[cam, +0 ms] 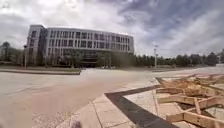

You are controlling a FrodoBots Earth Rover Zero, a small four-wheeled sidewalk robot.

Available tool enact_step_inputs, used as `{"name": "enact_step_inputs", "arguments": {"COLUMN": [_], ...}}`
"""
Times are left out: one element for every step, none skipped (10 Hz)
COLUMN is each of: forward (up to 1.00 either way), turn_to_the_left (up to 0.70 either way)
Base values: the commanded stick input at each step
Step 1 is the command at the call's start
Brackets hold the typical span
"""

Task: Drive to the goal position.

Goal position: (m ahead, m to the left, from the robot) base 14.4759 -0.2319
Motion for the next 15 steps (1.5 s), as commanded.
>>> {"name": "enact_step_inputs", "arguments": {"forward": [0.70,0.70,0.70,0.70,0.70,0.70,0.70,0.70,0.70,0.70,0.70,0.70,0.70,0.70,0.70], "turn_to_the_left": [0.00,0.00,0.00,0.00,0.00,0.00,0.00,0.00,0.00,0.00,0.00,0.00,0.00,0.00,0.00]}}
